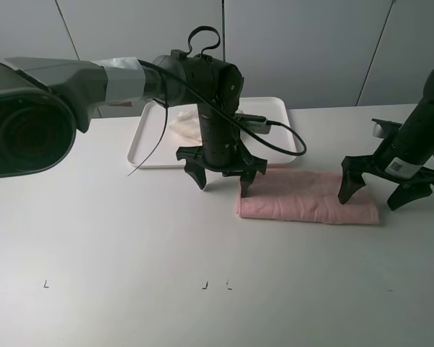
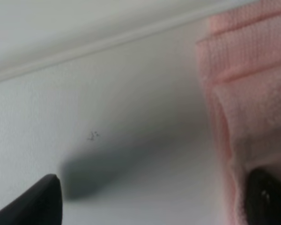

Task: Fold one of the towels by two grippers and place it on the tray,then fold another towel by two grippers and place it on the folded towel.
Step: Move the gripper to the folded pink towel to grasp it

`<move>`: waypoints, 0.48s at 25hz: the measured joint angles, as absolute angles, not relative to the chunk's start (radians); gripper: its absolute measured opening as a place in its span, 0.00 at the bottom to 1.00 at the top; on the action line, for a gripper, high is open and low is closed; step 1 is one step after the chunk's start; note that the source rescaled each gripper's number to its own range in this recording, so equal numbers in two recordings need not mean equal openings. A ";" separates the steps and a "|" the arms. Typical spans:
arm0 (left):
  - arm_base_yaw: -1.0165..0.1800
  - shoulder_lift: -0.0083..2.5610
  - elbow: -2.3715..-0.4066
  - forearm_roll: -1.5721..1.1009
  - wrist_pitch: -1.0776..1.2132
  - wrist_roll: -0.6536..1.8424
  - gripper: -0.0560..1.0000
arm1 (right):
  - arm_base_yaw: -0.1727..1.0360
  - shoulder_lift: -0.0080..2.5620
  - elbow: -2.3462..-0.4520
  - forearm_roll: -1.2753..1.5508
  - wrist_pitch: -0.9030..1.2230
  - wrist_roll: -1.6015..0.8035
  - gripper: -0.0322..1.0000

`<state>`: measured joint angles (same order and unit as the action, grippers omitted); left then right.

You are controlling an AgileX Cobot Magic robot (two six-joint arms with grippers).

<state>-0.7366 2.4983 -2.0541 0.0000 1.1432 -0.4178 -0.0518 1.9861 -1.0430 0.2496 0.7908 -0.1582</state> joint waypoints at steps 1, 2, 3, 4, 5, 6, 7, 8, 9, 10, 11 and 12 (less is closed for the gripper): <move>-0.737 2.498 -2.054 0.000 1.143 -0.418 0.99 | -0.048 1.986 -1.044 0.250 0.787 -0.156 0.98; -0.737 2.498 -2.054 0.000 1.143 -0.417 0.99 | -0.045 1.988 -1.044 0.250 0.787 -0.154 0.98; -0.737 2.498 -2.054 0.000 1.143 -0.417 0.99 | -0.045 1.991 -1.045 0.250 0.787 -0.152 0.98; -0.737 2.498 -2.054 0.000 1.143 -0.416 0.99 | -0.043 1.991 -1.045 0.250 0.787 -0.148 0.98; -0.737 2.498 -2.054 0.000 1.143 -0.414 0.99 | -0.043 1.993 -1.046 0.247 0.787 -0.148 0.97; -0.737 2.498 -2.054 0.000 1.143 -0.414 0.99 | -0.041 1.994 -1.049 0.247 0.787 -0.146 0.96; -0.737 2.498 -2.054 0.000 1.143 -0.412 0.99 | -0.041 1.996 -1.050 0.247 0.787 -0.144 0.93; -0.737 2.498 -2.054 -0.005 1.143 -0.410 0.99 | -0.041 1.996 -1.050 0.247 0.787 -0.144 0.88; -0.737 2.498 -2.054 0.000 1.143 -0.404 0.99 | -0.041 1.997 -1.050 0.247 0.783 -0.144 0.82; -0.737 2.498 -2.054 0.000 1.143 -0.400 0.99 | -0.041 1.998 -1.050 0.247 0.780 -0.144 0.76; -0.737 2.498 -2.054 0.000 1.143 -0.398 0.99 | -0.041 1.999 -1.050 0.247 0.774 -0.144 0.69; -0.737 2.498 -2.054 0.000 1.143 -0.398 0.99 | -0.041 2.002 -1.050 0.247 0.770 -0.144 0.62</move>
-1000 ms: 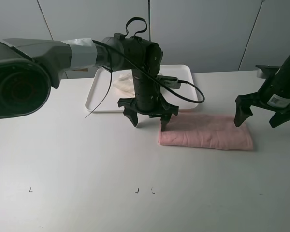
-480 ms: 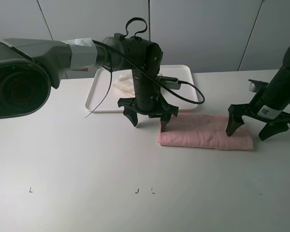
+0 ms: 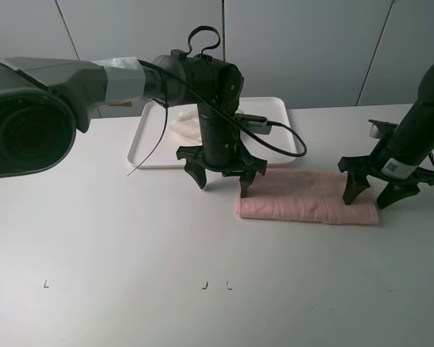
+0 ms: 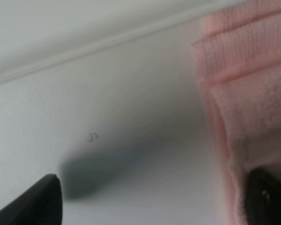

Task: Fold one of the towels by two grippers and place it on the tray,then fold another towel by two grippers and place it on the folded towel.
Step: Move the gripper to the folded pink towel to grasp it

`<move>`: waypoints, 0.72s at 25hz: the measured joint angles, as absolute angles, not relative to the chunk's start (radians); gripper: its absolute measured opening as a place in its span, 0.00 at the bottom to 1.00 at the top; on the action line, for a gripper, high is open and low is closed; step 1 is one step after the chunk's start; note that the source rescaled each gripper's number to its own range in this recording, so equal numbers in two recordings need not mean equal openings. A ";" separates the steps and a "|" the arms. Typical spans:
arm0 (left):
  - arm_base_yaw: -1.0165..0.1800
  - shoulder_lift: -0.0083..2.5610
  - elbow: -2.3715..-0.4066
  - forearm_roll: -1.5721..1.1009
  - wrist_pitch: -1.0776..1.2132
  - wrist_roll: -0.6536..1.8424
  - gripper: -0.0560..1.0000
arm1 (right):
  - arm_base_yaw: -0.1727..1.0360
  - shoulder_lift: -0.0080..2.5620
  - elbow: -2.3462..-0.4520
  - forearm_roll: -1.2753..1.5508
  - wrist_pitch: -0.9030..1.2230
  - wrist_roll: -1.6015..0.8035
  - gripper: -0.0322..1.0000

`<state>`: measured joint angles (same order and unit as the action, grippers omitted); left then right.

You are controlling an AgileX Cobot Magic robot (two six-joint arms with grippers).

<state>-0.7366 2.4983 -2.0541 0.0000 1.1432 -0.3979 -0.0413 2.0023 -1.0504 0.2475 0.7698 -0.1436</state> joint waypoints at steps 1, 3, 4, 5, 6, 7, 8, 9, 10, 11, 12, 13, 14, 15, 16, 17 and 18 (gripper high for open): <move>-0.737 2.498 -2.054 0.000 1.143 -0.398 0.99 | -0.041 2.004 -1.050 0.249 0.763 -0.144 0.58; -0.737 2.498 -2.054 0.000 1.143 -0.396 0.99 | -0.041 2.005 -1.050 0.254 0.756 -0.144 0.49; -0.737 2.498 -2.054 0.000 1.143 -0.396 0.99 | -0.041 2.006 -1.050 0.260 0.753 -0.144 0.46; -0.737 2.498 -2.054 0.000 1.143 -0.396 0.99 | -0.041 2.006 -1.050 0.271 0.750 -0.144 0.45; -0.737 2.498 -2.054 0.000 1.143 -0.396 0.99 | -0.041 2.006 -1.050 0.275 0.748 -0.144 0.44; -0.737 2.498 -2.054 0.000 1.143 -0.396 0.99 | -0.041 2.006 -1.050 0.277 0.746 -0.144 0.43; -0.737 2.498 -2.054 0.000 1.143 -0.394 0.99 | -0.041 2.006 -1.050 0.279 0.746 -0.144 0.43; -0.737 2.498 -2.054 0.000 1.143 -0.394 0.99 | -0.041 2.006 -1.050 0.279 0.744 -0.144 0.43; -0.737 2.498 -2.054 0.000 1.143 -0.394 0.99 | -0.041 2.006 -1.050 0.282 0.744 -0.144 0.43; -0.737 2.498 -2.054 0.000 1.143 -0.394 0.99 | -0.041 2.006 -1.050 0.289 0.744 -0.144 0.43; -0.737 2.498 -2.054 0.000 1.143 -0.394 0.99 | -0.041 2.006 -1.048 0.299 0.742 -0.144 0.43; -0.737 2.498 -2.054 -0.005 1.143 -0.394 0.99 | -0.041 2.007 -1.048 0.301 0.741 -0.144 0.43; -0.737 2.498 -2.054 0.000 1.143 -0.394 0.99 | -0.041 2.010 -1.048 0.301 0.741 -0.144 0.43; -0.737 2.498 -2.054 0.000 1.143 -0.394 0.99 | -0.039 2.013 -1.048 0.301 0.741 -0.144 0.42; -0.737 2.498 -2.054 0.000 1.143 -0.394 0.99 | -0.038 2.015 -1.048 0.301 0.741 -0.144 0.40; -0.737 2.498 -2.054 0.000 1.143 -0.394 0.99 | -0.031 2.017 -1.050 0.301 0.741 -0.144 0.35; -0.737 2.498 -2.054 0.000 1.143 -0.394 0.99 | -0.026 2.022 -1.050 0.301 0.744 -0.150 0.26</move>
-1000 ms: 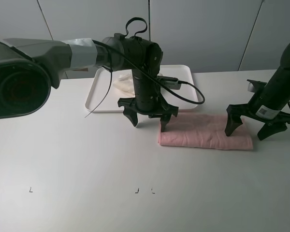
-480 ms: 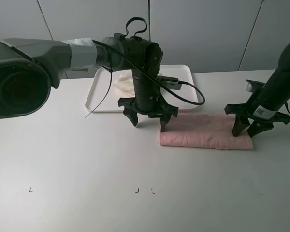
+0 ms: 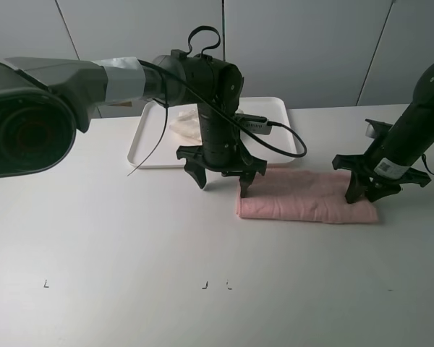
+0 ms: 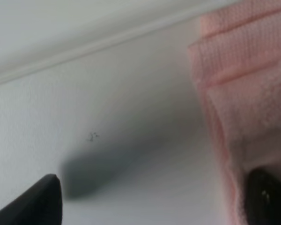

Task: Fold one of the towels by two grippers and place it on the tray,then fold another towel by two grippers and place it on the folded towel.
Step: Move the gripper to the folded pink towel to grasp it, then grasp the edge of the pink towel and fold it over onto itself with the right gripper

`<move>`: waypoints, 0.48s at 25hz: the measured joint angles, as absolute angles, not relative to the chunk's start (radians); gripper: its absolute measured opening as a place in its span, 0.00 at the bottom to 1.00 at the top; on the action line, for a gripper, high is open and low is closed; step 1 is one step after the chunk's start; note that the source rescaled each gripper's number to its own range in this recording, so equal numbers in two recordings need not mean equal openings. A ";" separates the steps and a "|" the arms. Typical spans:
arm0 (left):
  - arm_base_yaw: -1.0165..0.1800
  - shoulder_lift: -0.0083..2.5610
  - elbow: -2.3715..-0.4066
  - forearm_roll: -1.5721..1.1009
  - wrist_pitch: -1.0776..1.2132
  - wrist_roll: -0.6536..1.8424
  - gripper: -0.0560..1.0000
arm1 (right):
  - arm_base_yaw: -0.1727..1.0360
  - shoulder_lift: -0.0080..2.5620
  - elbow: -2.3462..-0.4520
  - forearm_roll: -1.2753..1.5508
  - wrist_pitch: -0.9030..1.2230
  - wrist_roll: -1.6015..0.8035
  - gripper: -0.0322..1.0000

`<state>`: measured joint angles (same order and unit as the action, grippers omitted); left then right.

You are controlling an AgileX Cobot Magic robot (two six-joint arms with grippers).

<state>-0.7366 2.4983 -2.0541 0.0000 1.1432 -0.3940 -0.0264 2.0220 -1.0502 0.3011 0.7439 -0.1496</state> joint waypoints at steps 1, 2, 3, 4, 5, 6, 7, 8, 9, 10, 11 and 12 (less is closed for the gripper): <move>-0.737 2.498 -2.054 0.000 1.143 -0.394 0.99 | -0.022 2.026 -1.050 0.306 0.746 -0.158 0.18; -0.737 2.498 -2.054 0.000 1.143 -0.394 0.99 | -0.018 2.026 -1.052 0.307 0.748 -0.166 0.09; -0.737 2.498 -2.054 0.000 1.143 -0.394 0.99 | -0.016 2.026 -1.052 0.307 0.750 -0.172 0.08; -0.737 2.498 -2.054 0.000 1.143 -0.394 0.99 | -0.014 2.026 -1.052 0.307 0.750 -0.175 0.08; -0.737 2.498 -2.054 0.000 1.143 -0.394 0.99 | -0.014 2.026 -1.052 0.307 0.750 -0.176 0.08; -0.737 2.498 -2.054 0.000 1.143 -0.394 0.99 | -0.014 2.026 -1.054 0.307 0.752 -0.176 0.08; -0.737 2.498 -2.054 0.000 1.143 -0.394 0.99 | -0.014 2.026 -1.054 0.307 0.754 -0.178 0.08; -0.737 2.498 -2.054 0.000 1.143 -0.394 0.99 | -0.014 2.026 -1.054 0.307 0.756 -0.178 0.08; -0.737 2.498 -2.054 0.000 1.143 -0.394 0.99 | -0.014 2.026 -1.054 0.307 0.761 -0.180 0.08; -0.737 2.498 -2.054 0.000 1.143 -0.394 0.99 | -0.014 2.026 -1.054 0.307 0.763 -0.180 0.08; -0.737 2.498 -2.054 0.000 1.143 -0.394 0.99 | -0.011 2.022 -1.054 0.307 0.765 -0.180 0.08; -0.737 2.498 -2.054 0.000 1.143 -0.394 0.99 | -0.011 2.016 -1.054 0.305 0.767 -0.180 0.08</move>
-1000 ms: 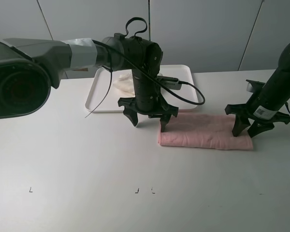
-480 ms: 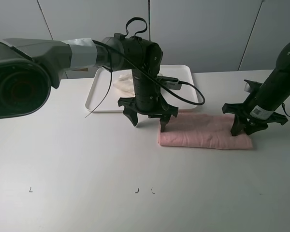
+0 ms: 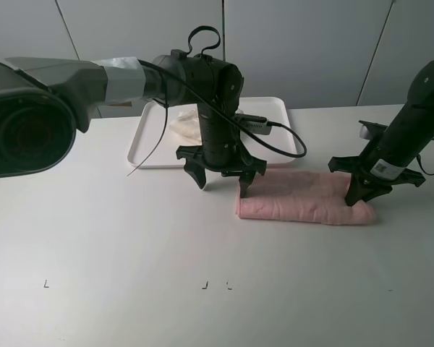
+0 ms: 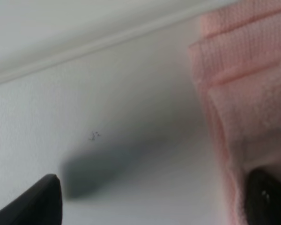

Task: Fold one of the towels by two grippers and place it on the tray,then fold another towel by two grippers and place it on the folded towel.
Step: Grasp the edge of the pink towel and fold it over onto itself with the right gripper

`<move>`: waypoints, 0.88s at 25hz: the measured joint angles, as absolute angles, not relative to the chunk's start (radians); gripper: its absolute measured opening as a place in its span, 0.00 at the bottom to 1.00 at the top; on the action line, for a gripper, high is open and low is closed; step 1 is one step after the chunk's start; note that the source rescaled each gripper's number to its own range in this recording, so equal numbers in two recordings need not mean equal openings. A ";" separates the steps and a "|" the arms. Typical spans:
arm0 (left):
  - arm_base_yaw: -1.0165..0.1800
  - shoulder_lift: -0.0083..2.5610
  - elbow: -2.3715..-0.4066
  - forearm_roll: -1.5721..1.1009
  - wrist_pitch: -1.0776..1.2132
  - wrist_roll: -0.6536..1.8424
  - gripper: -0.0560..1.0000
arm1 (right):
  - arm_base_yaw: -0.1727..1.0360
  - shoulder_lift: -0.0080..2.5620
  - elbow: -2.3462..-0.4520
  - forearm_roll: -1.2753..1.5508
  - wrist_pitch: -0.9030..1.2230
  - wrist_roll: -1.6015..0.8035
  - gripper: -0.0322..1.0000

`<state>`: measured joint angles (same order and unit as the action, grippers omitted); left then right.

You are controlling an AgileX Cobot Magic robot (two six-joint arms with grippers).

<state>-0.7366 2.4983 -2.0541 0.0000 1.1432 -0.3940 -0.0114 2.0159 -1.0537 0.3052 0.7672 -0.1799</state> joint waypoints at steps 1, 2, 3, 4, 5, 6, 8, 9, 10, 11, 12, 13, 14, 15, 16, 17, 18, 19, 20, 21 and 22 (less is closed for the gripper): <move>-0.737 2.498 -2.054 0.000 1.143 -0.392 0.99 | -0.011 2.010 -1.052 0.302 0.772 -0.180 0.08; -0.737 2.498 -2.054 0.000 1.143 -0.392 0.99 | -0.011 1.996 -1.050 0.300 0.777 -0.180 0.08; -0.737 2.498 -2.054 0.000 1.143 -0.392 0.99 | -0.011 1.979 -1.046 0.300 0.780 -0.180 0.08; -0.737 2.498 -2.054 0.000 1.143 -0.392 0.99 | -0.011 1.956 -1.046 0.300 0.787 -0.180 0.08; -0.737 2.498 -2.054 0.000 1.143 -0.392 0.99 | -0.011 1.937 -1.044 0.300 0.797 -0.180 0.08; -0.737 2.498 -2.054 0.000 1.143 -0.392 0.99 | -0.011 1.914 -1.044 0.303 0.805 -0.180 0.08; -0.737 2.498 -2.054 0.000 1.143 -0.392 0.99 | -0.011 1.875 -1.044 0.320 0.821 -0.180 0.08; -0.737 2.498 -2.054 0.000 1.143 -0.392 0.99 | -0.011 1.857 -1.044 0.333 0.833 -0.180 0.08; -0.737 2.498 -2.054 0.000 1.143 -0.392 0.99 | -0.011 1.843 -1.044 0.349 0.845 -0.183 0.08; -0.737 2.498 -2.054 0.000 1.145 -0.392 0.99 | -0.011 1.833 -1.044 0.370 0.860 -0.191 0.08; -0.737 2.498 -2.054 0.000 1.147 -0.392 0.99 | -0.011 1.828 -1.044 0.393 0.877 -0.204 0.08; -0.737 2.498 -2.054 0.000 1.147 -0.392 0.99 | -0.011 1.823 -1.044 0.424 0.895 -0.223 0.08; -0.737 2.498 -2.054 0.000 1.147 -0.392 0.99 | -0.011 1.821 -1.044 0.460 0.909 -0.245 0.08; -0.737 2.498 -2.054 0.000 1.147 -0.392 0.99 | -0.011 1.819 -1.044 0.497 0.926 -0.262 0.08; -0.737 2.498 -2.054 0.000 1.149 -0.392 0.99 | -0.011 1.817 -1.044 0.532 0.939 -0.286 0.08; -0.737 2.498 -2.054 0.000 1.149 -0.392 0.99 | -0.011 1.817 -1.044 0.576 0.949 -0.308 0.08; -0.737 2.498 -2.054 0.000 1.149 -0.392 0.99 | -0.011 1.817 -1.044 0.624 0.953 -0.331 0.08; -0.737 2.498 -2.054 0.000 1.149 -0.392 0.99 | -0.011 1.817 -1.044 0.667 0.957 -0.347 0.08; -0.737 2.498 -2.054 0.000 1.149 -0.392 0.99 | -0.007 1.817 -1.044 0.695 0.959 -0.365 0.08; -0.737 2.498 -2.054 0.000 1.149 -0.392 0.99 | 0.002 1.817 -1.044 0.721 0.959 -0.378 0.08; -0.737 2.498 -2.054 0.000 1.149 -0.392 0.99 | 0.012 1.817 -1.044 0.742 0.959 -0.387 0.08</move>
